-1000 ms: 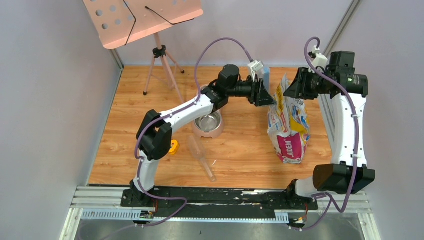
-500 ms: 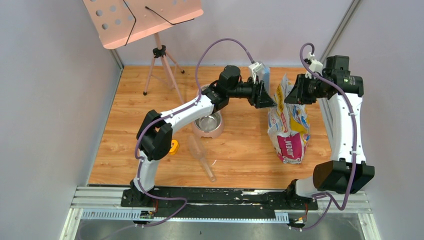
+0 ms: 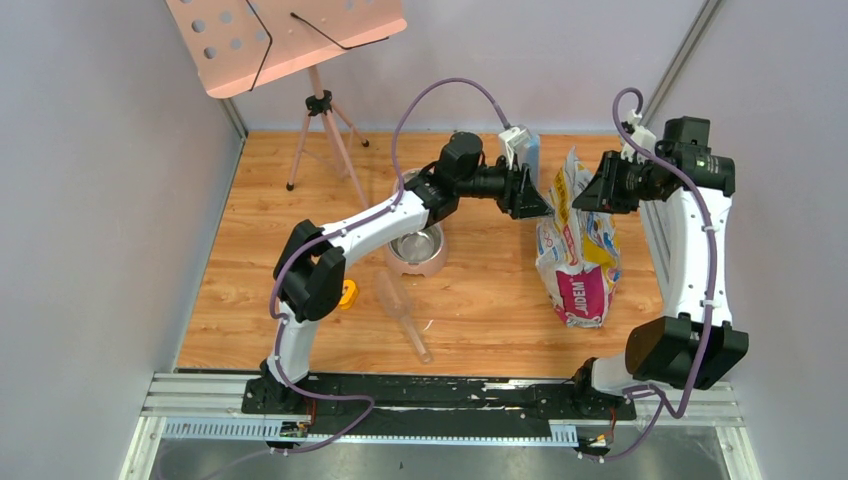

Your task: Serve the pet food

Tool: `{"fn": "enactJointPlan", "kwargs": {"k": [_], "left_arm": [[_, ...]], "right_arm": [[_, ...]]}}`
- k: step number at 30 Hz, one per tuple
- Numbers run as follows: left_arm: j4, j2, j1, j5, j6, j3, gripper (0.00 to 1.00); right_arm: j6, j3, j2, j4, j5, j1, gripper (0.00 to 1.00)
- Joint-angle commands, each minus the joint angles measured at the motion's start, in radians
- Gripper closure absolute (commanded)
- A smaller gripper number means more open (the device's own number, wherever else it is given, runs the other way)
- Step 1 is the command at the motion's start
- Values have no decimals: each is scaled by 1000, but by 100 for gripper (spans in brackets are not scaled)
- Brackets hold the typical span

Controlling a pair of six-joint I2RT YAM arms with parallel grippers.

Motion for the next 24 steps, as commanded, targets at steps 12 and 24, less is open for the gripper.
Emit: {"fn": "enactJointPlan", "kwargs": {"k": [12,24], "left_arm": [[-33,10,-26,-82,22,85,28],[-121,46,-61,-280,-48,157,24]], "right_arm": [[-22,-16,-34,-24,-197,-64,95],[17,-83,-33,18,-140,-65,85]]}}
